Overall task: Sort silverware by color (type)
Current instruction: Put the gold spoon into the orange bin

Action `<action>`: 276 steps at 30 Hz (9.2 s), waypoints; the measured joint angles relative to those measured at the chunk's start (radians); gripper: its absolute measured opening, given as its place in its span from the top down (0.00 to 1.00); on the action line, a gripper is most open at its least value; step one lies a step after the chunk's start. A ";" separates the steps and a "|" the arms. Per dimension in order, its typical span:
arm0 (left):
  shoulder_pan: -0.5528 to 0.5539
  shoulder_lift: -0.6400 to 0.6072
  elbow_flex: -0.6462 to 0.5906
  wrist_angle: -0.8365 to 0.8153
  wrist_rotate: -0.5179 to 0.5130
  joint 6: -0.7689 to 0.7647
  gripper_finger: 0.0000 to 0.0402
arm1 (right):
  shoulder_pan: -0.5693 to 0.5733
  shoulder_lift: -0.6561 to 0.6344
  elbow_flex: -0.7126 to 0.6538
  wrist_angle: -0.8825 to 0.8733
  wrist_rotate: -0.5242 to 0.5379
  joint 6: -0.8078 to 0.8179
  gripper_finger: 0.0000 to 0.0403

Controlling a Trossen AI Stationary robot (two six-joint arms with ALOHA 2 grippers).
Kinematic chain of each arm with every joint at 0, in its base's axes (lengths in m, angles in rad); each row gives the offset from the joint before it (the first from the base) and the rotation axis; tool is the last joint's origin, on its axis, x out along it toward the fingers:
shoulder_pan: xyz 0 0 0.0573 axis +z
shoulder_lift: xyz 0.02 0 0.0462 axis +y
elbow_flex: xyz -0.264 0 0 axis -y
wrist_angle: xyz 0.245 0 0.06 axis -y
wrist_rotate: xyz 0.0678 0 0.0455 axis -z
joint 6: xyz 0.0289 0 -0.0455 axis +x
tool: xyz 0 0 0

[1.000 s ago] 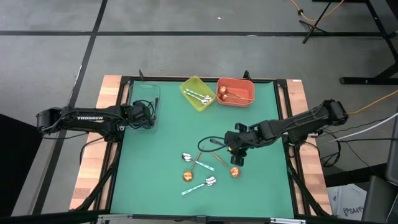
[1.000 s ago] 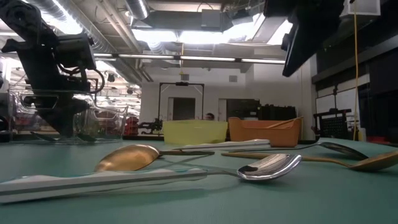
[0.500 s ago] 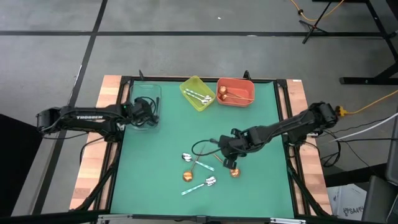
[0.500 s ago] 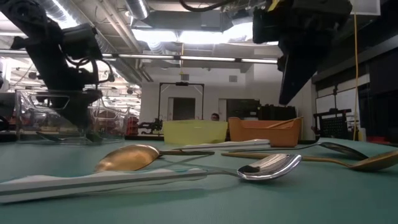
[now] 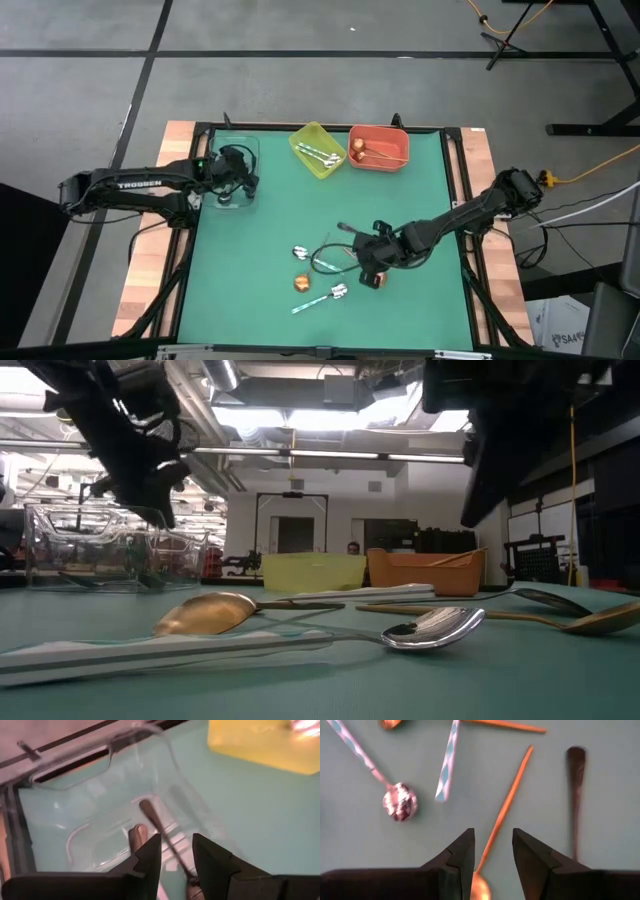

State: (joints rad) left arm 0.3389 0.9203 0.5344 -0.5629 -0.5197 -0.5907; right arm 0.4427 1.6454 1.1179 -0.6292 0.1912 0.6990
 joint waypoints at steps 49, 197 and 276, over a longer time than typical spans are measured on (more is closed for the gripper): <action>-0.053 0.000 0.050 0.000 0.001 0.000 0.74 | 0.039 0.223 0.000 0.042 0.075 0.141 0.70; -0.281 0.222 0.049 1.150 0.061 0.392 0.74 | -0.590 0.054 0.002 1.287 -0.087 -0.310 1.00; -0.280 0.224 0.049 1.153 0.163 0.392 0.99 | -0.528 0.055 0.001 1.280 -0.097 -0.344 0.98</action>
State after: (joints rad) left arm 0.0586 1.1446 0.5838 0.5905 -0.3565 -0.1988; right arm -0.0853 1.7000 1.1191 0.6513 0.0947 0.3553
